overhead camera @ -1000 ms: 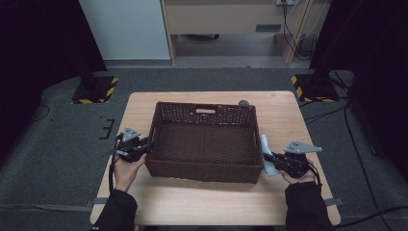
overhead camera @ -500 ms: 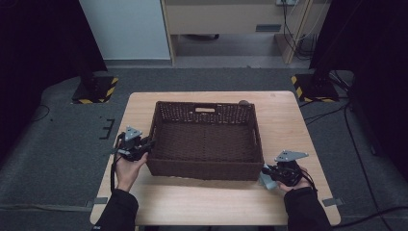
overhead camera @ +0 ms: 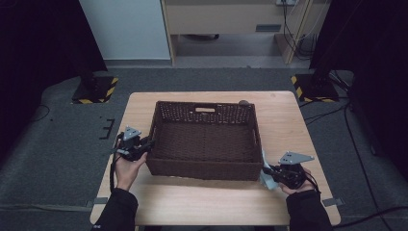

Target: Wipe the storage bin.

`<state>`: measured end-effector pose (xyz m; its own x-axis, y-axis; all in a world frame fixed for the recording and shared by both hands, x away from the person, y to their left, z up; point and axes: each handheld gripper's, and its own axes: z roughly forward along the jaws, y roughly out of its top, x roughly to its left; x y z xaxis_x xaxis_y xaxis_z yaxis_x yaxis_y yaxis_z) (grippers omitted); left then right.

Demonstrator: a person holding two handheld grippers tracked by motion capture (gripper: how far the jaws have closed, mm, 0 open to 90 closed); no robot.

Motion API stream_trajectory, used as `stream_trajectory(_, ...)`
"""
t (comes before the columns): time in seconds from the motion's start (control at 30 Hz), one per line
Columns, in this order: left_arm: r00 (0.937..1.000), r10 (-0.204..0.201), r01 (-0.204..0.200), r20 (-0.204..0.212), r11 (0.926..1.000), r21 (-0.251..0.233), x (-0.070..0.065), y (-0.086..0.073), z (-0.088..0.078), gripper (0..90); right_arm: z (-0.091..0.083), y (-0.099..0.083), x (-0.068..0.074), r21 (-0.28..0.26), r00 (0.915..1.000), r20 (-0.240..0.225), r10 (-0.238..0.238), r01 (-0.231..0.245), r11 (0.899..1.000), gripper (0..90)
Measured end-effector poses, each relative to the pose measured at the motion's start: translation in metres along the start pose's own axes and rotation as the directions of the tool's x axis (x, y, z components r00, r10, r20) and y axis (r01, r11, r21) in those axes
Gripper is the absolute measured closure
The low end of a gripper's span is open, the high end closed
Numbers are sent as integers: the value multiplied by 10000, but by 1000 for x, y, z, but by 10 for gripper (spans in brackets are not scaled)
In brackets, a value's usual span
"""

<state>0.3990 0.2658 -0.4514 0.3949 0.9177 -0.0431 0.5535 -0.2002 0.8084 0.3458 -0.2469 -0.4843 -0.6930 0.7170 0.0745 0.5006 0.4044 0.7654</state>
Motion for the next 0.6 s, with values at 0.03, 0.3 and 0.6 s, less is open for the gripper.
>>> stream_trajectory(0.03,10000,-26,26,15,10000,0,0,0,0,675,3,-3,0,197,10000,26,77,-77,9998,839)
stream_trajectory(0.3,9999,-106,107,114,9999,-27,1,-1,0,673,-19,2,8,-842,9998,146,132,-119,9964,839)
stream_trajectory(0.6,9998,-133,133,146,9999,-46,1,-1,0,667,-22,-1,12,-704,10000,-29,21,-23,9975,839)
